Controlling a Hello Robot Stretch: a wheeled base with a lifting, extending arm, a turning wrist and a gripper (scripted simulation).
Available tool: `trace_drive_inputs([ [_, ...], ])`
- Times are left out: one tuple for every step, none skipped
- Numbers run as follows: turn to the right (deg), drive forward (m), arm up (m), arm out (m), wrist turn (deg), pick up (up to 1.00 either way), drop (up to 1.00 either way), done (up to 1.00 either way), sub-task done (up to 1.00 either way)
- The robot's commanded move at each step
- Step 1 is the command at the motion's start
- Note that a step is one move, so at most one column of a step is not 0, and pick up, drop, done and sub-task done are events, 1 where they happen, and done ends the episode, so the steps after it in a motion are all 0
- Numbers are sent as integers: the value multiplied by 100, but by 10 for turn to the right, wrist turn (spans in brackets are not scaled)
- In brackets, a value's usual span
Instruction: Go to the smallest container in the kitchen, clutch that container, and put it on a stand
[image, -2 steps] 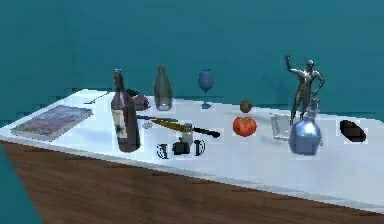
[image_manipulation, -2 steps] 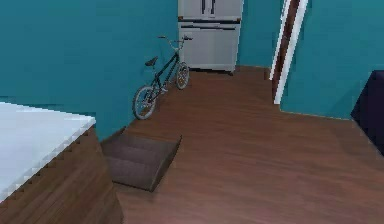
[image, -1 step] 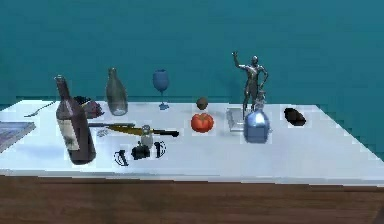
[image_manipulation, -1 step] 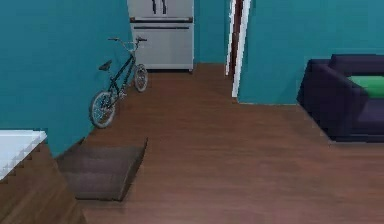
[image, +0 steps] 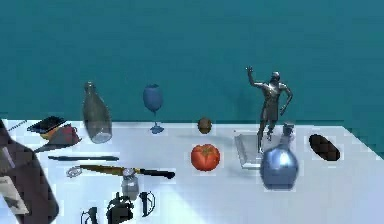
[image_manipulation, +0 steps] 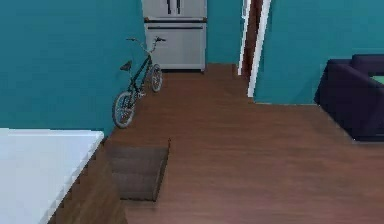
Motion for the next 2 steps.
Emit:
trace_drive_inputs([
  [-450, 0, 0, 0, 0, 0, 0, 0, 0],
  [-450, 0, 0, 0, 0, 0, 0, 0, 0],
])
